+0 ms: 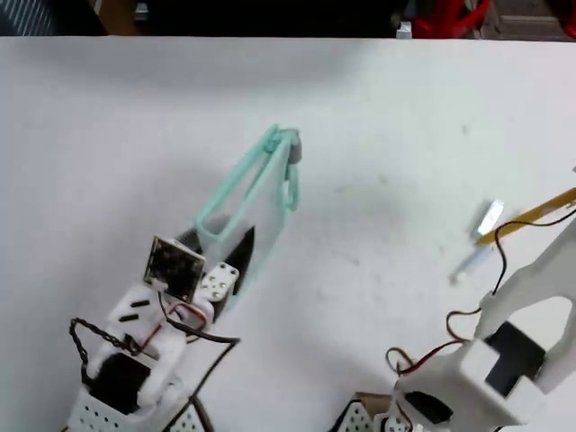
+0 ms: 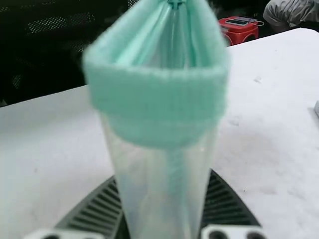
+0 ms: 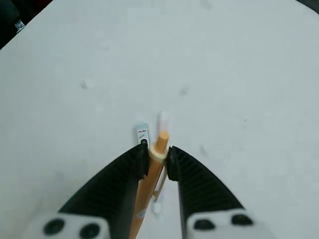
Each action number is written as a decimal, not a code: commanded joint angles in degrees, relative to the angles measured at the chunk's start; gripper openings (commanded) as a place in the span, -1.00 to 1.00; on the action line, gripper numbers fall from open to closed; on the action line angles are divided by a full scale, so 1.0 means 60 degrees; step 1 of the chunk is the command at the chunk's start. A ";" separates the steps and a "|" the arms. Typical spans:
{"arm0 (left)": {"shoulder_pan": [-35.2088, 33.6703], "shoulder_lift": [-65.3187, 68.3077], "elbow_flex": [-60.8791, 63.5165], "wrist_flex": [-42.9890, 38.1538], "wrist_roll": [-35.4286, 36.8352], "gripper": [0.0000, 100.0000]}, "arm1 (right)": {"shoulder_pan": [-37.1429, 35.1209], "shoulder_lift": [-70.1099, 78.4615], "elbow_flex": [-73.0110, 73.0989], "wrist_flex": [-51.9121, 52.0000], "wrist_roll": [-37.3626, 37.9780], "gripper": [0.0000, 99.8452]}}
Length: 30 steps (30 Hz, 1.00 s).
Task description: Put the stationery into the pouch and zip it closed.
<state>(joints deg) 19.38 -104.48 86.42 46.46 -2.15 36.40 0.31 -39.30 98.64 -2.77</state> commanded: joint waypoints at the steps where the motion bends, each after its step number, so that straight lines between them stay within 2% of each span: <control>1: 0.0081 0.0022 -0.0044 -0.0176 -0.0117 -0.73 | -0.0125 -0.0872 0.0234 -0.0022 0.0176 -0.97; 7: 0.0081 0.0022 -0.0029 -0.0176 -0.0132 -0.73 | -0.0374 -0.1868 0.0762 -0.0022 0.0337 -0.97; 11: 0.0081 0.0022 -0.0029 -0.0176 -0.0132 -0.73 | -0.1282 -0.2806 0.1495 -0.0022 0.1495 -0.97; 15: 0.0081 0.0022 -0.0029 -0.0176 -0.0132 -0.73 | -0.2103 -0.3919 0.2359 -0.0271 0.1758 -0.97; 23: 0.0081 0.0022 -0.0029 -0.0176 -0.0132 -0.73 | -0.3919 -0.6440 0.5363 -0.1839 0.2945 -0.97; 30: 0.0081 0.0022 -0.0029 -0.0176 -0.0132 -0.72 | -0.5048 -0.9238 0.8454 -0.4081 0.3751 -0.97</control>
<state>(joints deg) 19.38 -104.48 86.42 46.46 -2.15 9.32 -48.40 6.33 79.30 17.01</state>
